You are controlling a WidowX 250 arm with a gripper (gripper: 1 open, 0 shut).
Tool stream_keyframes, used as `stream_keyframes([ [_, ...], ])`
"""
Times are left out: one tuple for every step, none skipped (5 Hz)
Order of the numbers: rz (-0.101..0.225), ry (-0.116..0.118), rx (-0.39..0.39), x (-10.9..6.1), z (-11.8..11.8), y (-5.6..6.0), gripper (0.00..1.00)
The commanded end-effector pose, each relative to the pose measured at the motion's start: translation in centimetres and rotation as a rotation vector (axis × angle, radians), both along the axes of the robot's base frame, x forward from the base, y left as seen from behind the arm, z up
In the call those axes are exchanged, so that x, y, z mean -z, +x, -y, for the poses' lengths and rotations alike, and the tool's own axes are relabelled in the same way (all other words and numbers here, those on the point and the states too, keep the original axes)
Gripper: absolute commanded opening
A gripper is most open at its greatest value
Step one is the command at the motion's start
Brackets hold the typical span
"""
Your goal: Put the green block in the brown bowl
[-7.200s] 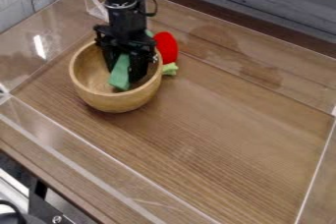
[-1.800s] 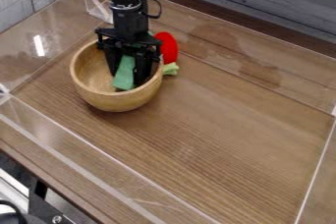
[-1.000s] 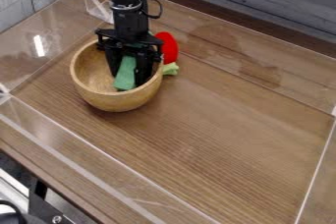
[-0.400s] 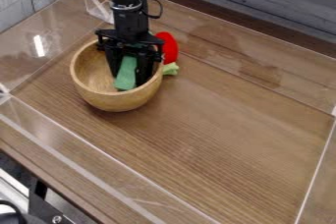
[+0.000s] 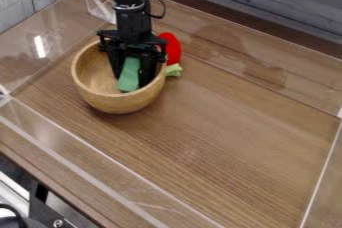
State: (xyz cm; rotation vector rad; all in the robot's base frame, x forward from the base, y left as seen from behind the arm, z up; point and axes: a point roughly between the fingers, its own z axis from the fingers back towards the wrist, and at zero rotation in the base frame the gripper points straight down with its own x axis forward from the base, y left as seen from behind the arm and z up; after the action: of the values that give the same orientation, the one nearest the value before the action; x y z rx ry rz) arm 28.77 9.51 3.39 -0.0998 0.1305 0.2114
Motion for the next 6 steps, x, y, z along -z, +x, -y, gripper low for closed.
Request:
stream_keyframes([
  [0.086, 0.031, 0.006, -2.5, -0.1, 1.3, 0.00],
  [0.085, 0.031, 0.003, -2.3, -0.1, 1.4, 0.00],
  [0.083, 0.032, 0.000, -2.1, -0.2, 1.4, 0.00],
  [0.081, 0.032, -0.003, -1.9, -0.2, 1.5, 0.00],
  [0.079, 0.033, -0.006, -1.7, -0.3, 1.6, 0.00],
  [0.076, 0.035, -0.008, -1.4, -0.4, 1.7, 0.00],
])
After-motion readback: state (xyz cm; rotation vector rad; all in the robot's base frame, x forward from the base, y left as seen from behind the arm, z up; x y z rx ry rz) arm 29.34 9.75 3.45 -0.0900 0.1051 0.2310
